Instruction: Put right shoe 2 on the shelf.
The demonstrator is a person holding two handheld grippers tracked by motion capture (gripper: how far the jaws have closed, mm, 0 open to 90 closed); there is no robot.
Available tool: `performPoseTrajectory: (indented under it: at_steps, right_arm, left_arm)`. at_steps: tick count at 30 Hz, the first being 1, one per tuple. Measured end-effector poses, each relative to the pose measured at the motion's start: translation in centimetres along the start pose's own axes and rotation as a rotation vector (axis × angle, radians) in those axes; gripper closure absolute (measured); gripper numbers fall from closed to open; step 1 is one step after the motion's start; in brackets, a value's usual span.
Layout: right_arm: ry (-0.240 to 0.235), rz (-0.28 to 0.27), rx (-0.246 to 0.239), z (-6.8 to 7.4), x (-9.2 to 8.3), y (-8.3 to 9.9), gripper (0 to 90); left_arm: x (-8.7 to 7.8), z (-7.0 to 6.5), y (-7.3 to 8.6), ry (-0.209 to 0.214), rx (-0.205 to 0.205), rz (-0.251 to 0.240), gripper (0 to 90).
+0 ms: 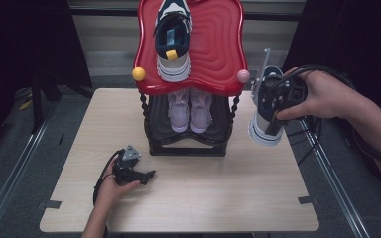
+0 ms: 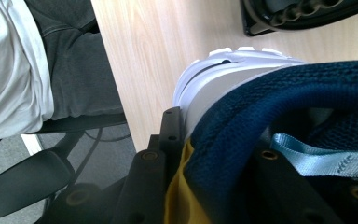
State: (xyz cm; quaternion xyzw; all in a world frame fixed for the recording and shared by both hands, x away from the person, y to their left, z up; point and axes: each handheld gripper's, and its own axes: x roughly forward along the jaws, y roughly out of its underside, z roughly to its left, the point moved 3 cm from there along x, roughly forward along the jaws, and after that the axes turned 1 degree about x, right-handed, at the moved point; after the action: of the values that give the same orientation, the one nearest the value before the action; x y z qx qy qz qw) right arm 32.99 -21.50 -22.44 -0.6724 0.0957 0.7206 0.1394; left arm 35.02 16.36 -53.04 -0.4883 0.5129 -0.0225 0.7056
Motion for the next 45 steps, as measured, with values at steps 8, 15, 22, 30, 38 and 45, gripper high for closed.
performPoseTrajectory:
  at_steps: [8,15,22,30,38,45]
  right_arm:
    - [0.003,0.006,0.008,-0.4,-2.2,-0.4,74.2]
    - [0.036,0.015,0.001,-0.8,-4.6,-0.8,74.2]
    - [0.074,0.023,0.002,-1.0,-7.7,-1.6,74.3]
    - [0.121,0.001,-0.007,-0.9,-10.4,-2.7,74.4]
    - [0.16,-0.013,-0.019,-1.1,-11.9,-4.7,74.2]
    - [0.198,-0.022,-0.064,-1.0,-12.6,-7.3,74.0]
  left_arm:
    - [0.0,0.0,0.0,-0.002,0.0,-0.001,10.6]
    - [0.0,0.0,0.0,-0.003,0.0,-0.003,10.6]
    - [0.0,0.0,0.0,-0.003,0.0,-0.003,10.6]
    - [0.0,0.0,0.0,-0.003,-0.001,-0.003,10.6]
    - [0.0,0.0,0.0,-0.003,-0.002,-0.004,10.6]
    - [0.0,0.0,0.0,-0.004,-0.001,-0.004,10.6]
